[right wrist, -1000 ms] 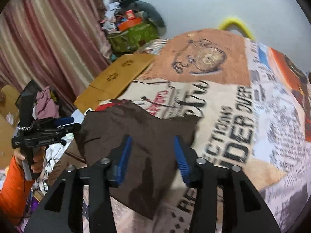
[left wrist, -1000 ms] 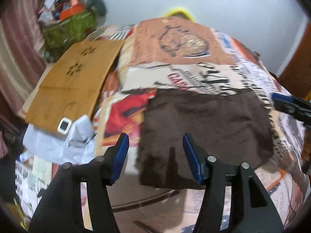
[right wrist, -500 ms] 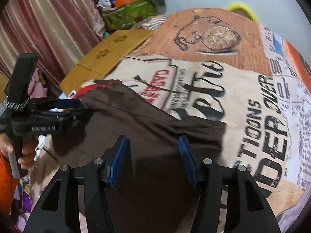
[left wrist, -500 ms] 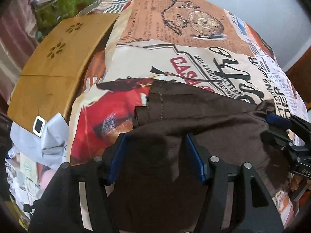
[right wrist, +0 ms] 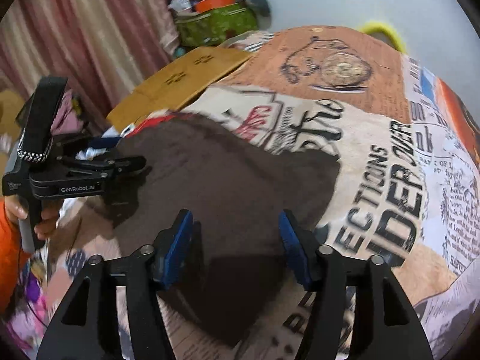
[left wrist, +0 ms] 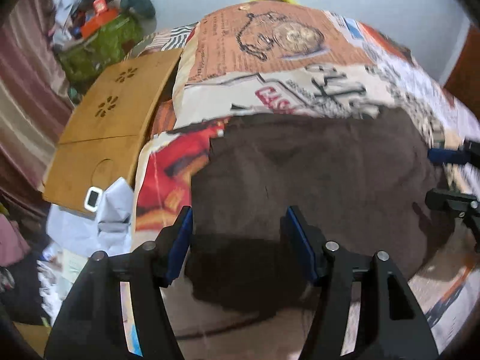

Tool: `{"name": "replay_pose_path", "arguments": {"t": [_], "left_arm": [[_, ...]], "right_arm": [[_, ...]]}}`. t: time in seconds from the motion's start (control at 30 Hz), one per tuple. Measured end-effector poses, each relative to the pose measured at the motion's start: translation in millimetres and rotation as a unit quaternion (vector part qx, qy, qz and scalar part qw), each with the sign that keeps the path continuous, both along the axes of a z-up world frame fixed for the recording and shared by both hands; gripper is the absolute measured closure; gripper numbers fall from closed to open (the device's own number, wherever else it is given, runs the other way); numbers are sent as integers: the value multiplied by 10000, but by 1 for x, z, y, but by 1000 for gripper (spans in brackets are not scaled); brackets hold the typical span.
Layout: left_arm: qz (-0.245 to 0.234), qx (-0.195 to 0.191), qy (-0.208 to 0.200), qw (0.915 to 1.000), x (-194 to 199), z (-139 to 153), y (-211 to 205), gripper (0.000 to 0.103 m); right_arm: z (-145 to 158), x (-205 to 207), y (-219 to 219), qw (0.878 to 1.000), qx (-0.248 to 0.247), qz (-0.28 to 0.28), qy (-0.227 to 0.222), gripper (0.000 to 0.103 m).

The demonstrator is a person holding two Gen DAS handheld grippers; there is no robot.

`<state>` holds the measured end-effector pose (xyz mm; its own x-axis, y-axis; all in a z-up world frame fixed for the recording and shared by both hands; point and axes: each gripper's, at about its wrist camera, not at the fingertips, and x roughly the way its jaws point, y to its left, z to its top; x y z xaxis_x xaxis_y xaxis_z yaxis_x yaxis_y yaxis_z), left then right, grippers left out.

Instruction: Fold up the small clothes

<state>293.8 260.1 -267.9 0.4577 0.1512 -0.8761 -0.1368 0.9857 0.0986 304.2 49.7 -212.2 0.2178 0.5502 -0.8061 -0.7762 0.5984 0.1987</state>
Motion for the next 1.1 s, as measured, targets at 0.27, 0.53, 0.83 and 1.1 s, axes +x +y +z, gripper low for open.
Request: {"name": "replay_pose_path", "arguments": {"t": [0.27,0.53,0.83,1.1], "left_arm": [[398,-351,272,9982,-21,-16,18,39],[557,-178,-104,9982,-57,27,14,39],[258,-107,-1396,9898,-114,133,-41,39],[-57,90,-2904,9568,-187,237,-108,39]], "right_arm": [[-20,-18,-18,9970,-746,107,-167,37],[11,-21,-75,9971,-499,-525,-224,37],[99,-61,-108,9910,418,-762,-1017,37],[177,-125,-126,9689,1518,-628,-1850,37]]}}
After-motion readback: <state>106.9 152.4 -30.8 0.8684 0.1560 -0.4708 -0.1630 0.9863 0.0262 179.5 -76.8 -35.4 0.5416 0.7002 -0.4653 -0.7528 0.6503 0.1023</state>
